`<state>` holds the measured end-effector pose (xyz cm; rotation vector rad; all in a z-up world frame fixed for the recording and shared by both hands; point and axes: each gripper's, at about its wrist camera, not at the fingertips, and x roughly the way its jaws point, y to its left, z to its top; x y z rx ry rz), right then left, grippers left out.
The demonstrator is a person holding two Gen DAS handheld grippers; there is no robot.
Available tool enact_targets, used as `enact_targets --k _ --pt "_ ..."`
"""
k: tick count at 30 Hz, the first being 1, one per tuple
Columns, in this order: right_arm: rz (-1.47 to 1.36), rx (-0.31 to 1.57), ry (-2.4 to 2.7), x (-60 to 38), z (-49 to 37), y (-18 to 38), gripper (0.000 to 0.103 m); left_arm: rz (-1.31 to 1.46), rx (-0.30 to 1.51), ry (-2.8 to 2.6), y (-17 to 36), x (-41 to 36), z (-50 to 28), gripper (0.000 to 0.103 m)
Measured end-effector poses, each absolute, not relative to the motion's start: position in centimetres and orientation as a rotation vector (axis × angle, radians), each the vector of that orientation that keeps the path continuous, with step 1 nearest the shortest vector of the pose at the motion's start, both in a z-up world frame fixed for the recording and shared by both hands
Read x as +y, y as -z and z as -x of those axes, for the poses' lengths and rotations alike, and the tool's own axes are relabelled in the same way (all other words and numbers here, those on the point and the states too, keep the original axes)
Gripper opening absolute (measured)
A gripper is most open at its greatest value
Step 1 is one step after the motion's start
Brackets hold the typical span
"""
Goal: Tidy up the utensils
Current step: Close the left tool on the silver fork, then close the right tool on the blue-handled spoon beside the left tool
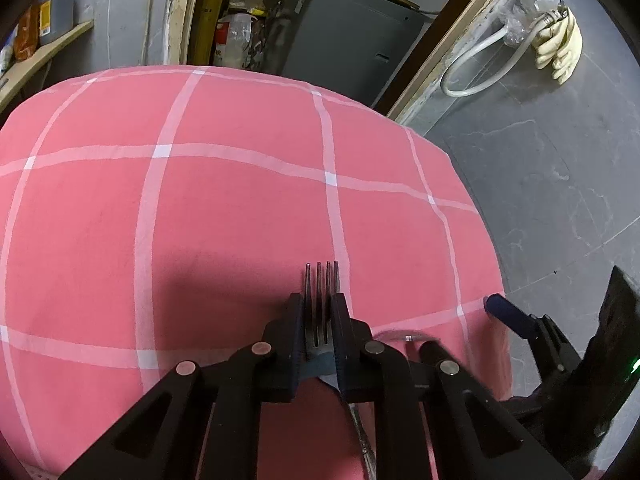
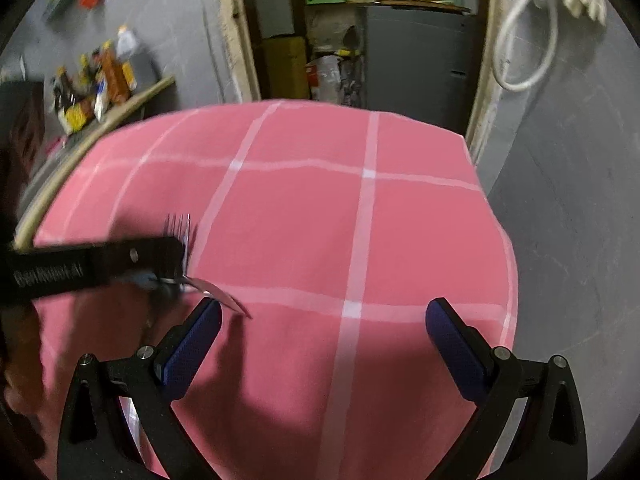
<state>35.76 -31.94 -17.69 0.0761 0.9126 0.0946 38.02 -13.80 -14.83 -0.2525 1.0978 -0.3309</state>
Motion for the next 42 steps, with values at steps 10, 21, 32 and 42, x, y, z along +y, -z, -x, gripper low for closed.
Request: enact_targets --k 10,21,32,42 --pt "-0.223 0.922 -0.2 -32.0 -35.4 18.8 0.055 0.284 1.104 0.31 15.0 -13.4 -37.0 0.01" --pt "-0.421 0.975 -0.256 -32.2 -35.3 19.3 0.036 0.293 1.126 0.322 15.1 -13.5 -36.0 0.008" --pt "-0.661 1.064 -0.168 -31.6 -34.2 21.9 0.036 0.287 1.125 0.336 15.2 -13.7 -35.6 0.008" --pt "-0.832 1.112 -0.181 -31.3 -33.0 23.5 0.033 0.308 1.124 0.337 15.4 -13.6 -35.1 0.008"
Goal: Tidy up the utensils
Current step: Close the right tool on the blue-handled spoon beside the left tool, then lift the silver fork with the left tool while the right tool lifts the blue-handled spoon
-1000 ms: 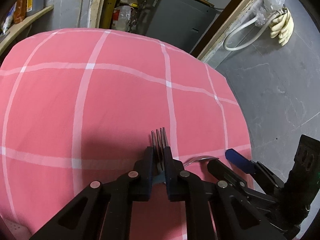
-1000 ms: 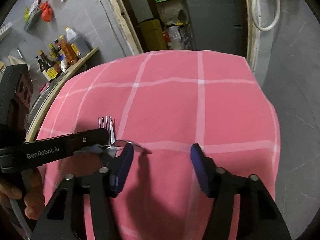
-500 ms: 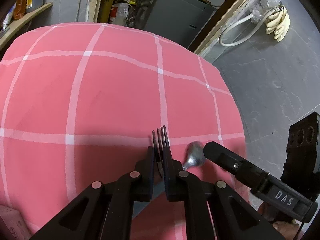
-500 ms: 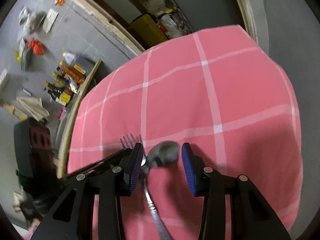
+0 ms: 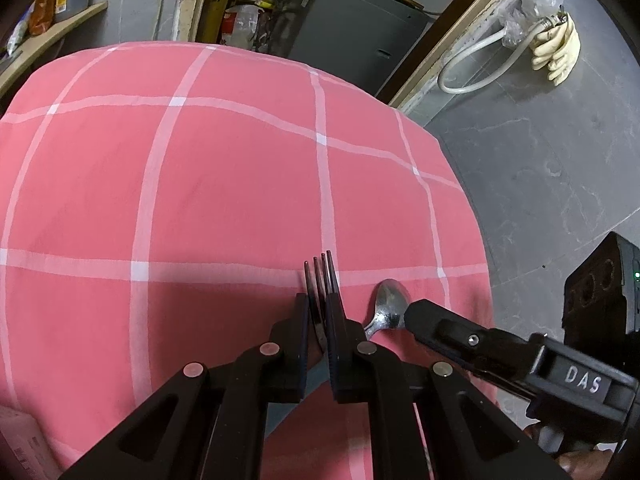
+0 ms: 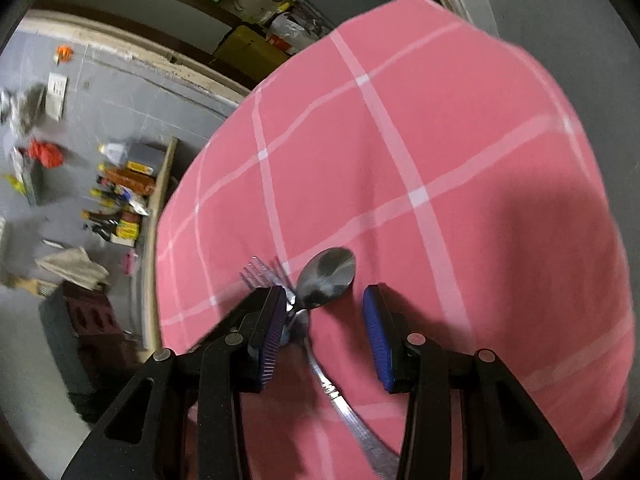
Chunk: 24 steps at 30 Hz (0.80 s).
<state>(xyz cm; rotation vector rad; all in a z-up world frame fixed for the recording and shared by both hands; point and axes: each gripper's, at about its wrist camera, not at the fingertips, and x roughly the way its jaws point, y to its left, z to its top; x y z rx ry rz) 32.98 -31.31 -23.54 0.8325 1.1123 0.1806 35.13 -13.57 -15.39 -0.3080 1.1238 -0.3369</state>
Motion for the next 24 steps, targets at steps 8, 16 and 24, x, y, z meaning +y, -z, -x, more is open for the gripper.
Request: enact_targets --k 8,16,24 --pt "-0.976 1.11 -0.194 -30.6 -33.3 25.7 0.017 0.308 1.123 0.339 15.5 -13.6 -35.1 0.008" --pt "-1.104 1.088 -0.2 -30.6 -34.3 26.7 0.014 0.279 1.12 0.346 15.3 -14.1 -35.5 0.008" --pt "-1.166 1.048 -0.238 -30.4 -34.9 26.9 0.007 0.277 1.116 0.356 15.3 -14.2 -35.6 0.007"
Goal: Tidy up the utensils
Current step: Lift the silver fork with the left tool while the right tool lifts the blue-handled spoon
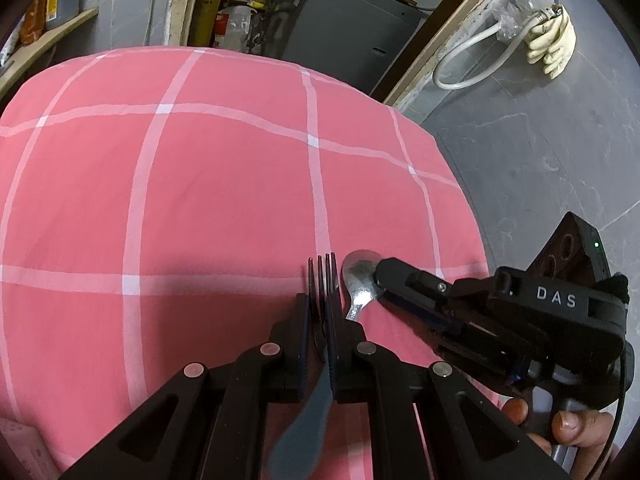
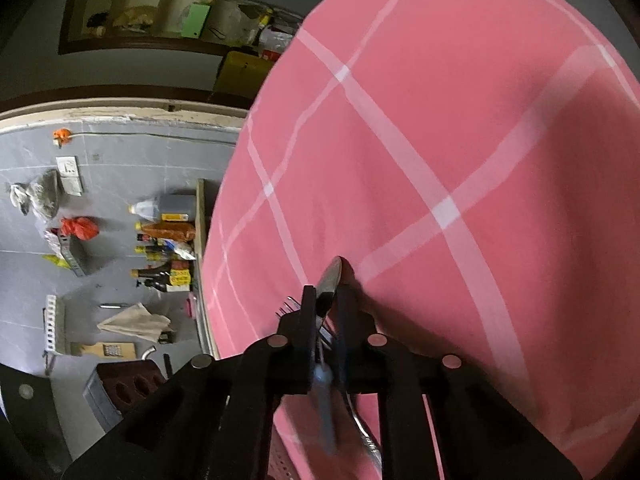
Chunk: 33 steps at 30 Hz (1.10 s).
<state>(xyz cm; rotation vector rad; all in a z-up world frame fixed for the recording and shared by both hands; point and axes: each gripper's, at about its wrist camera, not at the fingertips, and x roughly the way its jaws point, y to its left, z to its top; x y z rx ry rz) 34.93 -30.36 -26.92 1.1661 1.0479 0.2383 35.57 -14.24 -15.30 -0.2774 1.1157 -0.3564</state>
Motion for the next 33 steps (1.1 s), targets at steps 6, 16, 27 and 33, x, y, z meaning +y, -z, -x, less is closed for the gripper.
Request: enact_targets --k 6,16,27,33 --pt "-1.17 1.012 -0.285 -30.2 -34.9 25.8 0.002 0.231 1.089 0.376 14.6 -14.7 -35.2 0.005" --pt "-1.081 0.949 -0.314 -31.9 -33.4 22.6 0.002 0.186 1.083 0.37 13.6 -15.1 -34.4 0.002" --pt "-0.897 0.801 -0.342 -33.4 -30.7 16.0 0.002 0.115 0.923 0.314 8.3 -14.6 -31.1 0.002" --pt "-0.813 0.688 -0.369 -33.6 -29.1 11.3 0.002 0.126 0.78 0.256 3.4 -12.5 -29.2 0.002"
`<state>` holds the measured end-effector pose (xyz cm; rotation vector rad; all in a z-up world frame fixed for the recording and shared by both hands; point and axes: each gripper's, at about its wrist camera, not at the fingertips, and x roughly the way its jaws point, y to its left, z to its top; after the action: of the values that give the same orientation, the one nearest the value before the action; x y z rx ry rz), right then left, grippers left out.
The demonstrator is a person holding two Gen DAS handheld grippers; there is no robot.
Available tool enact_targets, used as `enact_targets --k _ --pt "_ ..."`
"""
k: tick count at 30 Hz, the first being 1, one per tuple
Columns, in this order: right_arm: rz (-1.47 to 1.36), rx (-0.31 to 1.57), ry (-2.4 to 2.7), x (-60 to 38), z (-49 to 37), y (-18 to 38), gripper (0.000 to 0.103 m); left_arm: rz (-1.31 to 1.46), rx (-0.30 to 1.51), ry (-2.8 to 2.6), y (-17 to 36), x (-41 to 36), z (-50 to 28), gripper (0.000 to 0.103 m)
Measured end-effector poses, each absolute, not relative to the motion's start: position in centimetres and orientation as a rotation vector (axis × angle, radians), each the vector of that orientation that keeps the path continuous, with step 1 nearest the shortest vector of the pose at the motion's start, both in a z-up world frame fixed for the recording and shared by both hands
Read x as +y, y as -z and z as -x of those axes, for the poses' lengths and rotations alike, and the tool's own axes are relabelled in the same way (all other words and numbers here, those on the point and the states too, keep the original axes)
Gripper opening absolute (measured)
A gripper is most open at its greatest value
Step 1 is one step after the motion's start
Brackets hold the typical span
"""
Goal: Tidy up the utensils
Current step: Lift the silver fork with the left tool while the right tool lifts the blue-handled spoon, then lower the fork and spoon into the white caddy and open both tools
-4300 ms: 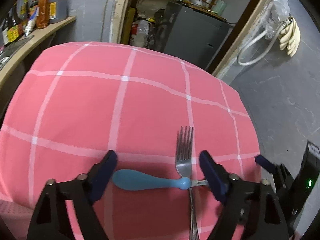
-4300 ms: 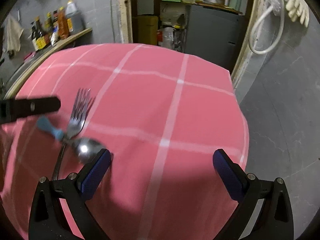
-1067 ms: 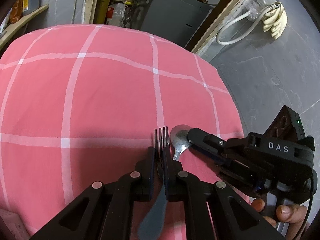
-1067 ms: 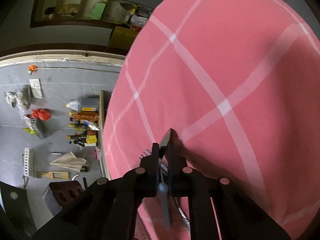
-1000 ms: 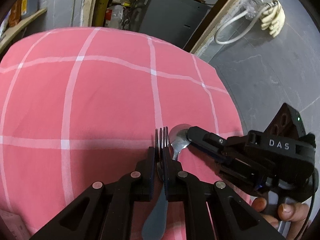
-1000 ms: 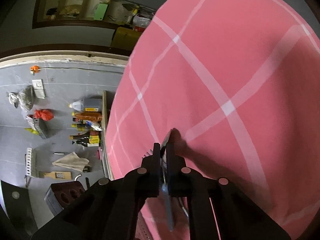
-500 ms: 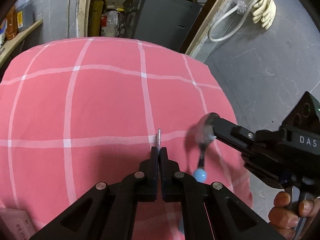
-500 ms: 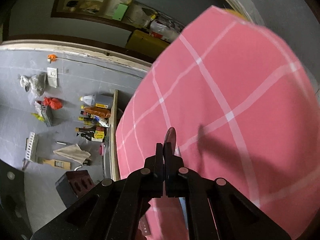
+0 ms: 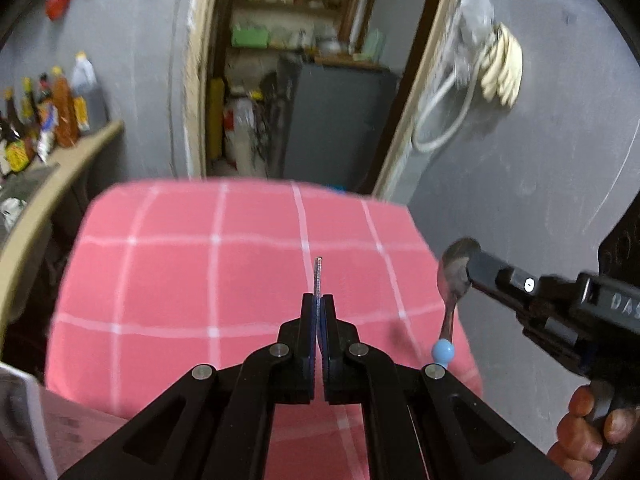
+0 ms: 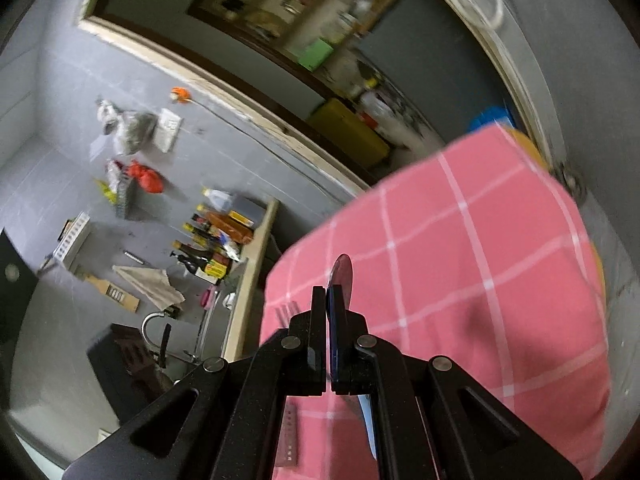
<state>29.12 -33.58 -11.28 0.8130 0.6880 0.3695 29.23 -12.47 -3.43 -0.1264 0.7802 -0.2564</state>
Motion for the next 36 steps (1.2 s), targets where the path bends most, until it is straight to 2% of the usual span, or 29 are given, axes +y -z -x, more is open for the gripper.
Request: enact_targets --k 9,16,25,36 --pt "-0.759 0.532 -0.446 -31.3 -26.6 5.1 0.002 0.121 0.571 0.186 -5.5 -7.5 -25.9 0.002" --pt "-0.742 0.455 -0.564 -27.0 -25.5 1.9 0.002 0.084 0.47 0.094 -9.4 -2.2 -23.2 0.002" --pt "-0.696 0.39 -0.726 -18.7 -24.3 0.6 0.002 0.056 0.394 -0.023 -11.0 4.0 -20.0 0.002" --pt "-0.647 0.47 -0.708 -14.9 -22.8 5.0 0.002 -0.051 0.363 -0.06 -8.5 5.0 -17.8 0.002"
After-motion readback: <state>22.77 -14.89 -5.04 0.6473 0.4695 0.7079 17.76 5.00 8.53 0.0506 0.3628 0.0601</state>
